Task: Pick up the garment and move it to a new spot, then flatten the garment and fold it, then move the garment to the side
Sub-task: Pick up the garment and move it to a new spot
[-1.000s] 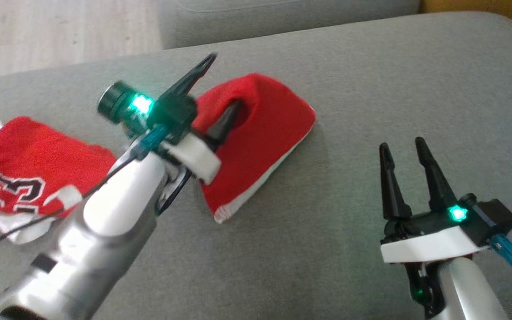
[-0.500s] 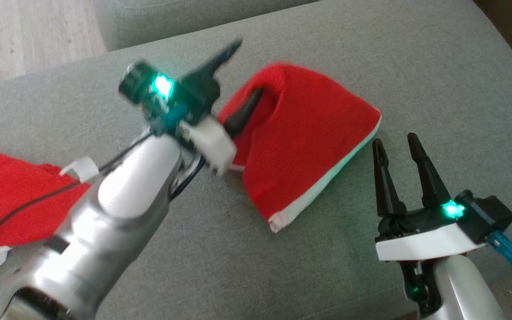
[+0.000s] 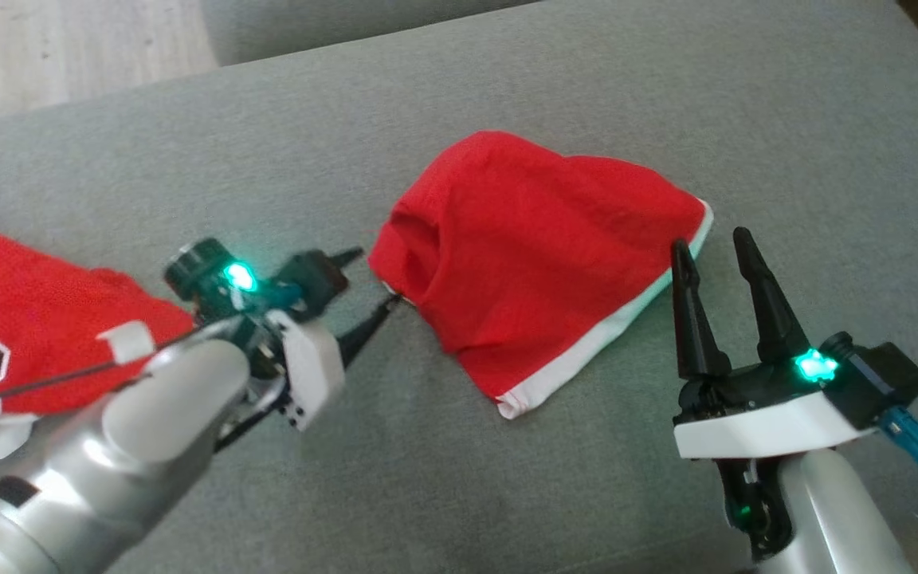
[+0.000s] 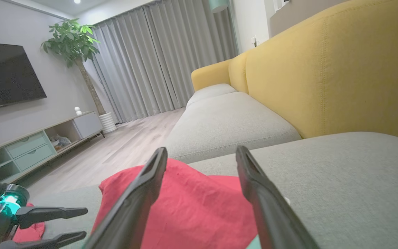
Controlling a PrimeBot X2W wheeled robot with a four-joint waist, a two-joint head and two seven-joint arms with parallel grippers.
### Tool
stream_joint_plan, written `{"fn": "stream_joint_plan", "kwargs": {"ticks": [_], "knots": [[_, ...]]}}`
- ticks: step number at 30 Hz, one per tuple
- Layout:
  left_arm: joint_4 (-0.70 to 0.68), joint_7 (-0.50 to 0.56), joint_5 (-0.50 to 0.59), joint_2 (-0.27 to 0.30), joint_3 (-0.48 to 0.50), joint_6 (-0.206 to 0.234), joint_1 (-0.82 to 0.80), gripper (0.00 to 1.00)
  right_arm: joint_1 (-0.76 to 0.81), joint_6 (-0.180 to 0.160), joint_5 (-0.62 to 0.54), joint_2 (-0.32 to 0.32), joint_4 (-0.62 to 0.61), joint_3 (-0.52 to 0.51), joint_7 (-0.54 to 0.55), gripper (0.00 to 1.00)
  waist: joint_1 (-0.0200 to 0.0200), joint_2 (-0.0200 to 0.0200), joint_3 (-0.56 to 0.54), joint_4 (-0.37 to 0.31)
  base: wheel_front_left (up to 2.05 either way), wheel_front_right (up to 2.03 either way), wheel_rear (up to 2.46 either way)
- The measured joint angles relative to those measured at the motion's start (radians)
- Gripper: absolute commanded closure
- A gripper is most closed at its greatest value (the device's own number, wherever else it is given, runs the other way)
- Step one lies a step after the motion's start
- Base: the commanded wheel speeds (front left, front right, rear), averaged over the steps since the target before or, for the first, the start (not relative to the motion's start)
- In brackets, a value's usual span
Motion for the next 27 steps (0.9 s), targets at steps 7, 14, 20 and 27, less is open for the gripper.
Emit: {"fn": "stream_joint_plan", "kwargs": {"ticks": [7,14,20,27], "knots": [[-0.002,-0.108,-0.039,0.018,0.076,0.088,-0.008,0.00,0.000,0.000,-0.026,0.000,0.006,-0.025,0.000,0.00,0.0000,0.0000,-0.021,0.055,0.00,0.00,0.00],[-0.073,-0.261,-0.069,0.056,0.185,0.267,0.091,0.00,0.021,0.000,-0.071,0.000,0.013,-0.061,0.000,0.00,-0.0001,0.0000,-0.059,0.128,0.00,0.00,0.00],[-0.228,-0.323,-0.090,0.058,0.317,0.426,0.236,0.00,0.058,0.000,-0.100,0.000,0.021,-0.086,0.000,0.00,-0.0001,0.0000,-0.093,0.183,0.00,0.00,0.00],[-0.437,-0.327,0.022,-0.043,0.530,0.520,0.525,0.00,0.104,0.000,-0.119,0.000,0.029,-0.122,0.000,0.00,-0.0001,0.0000,-0.130,0.222,0.00,0.00,0.00]]}}
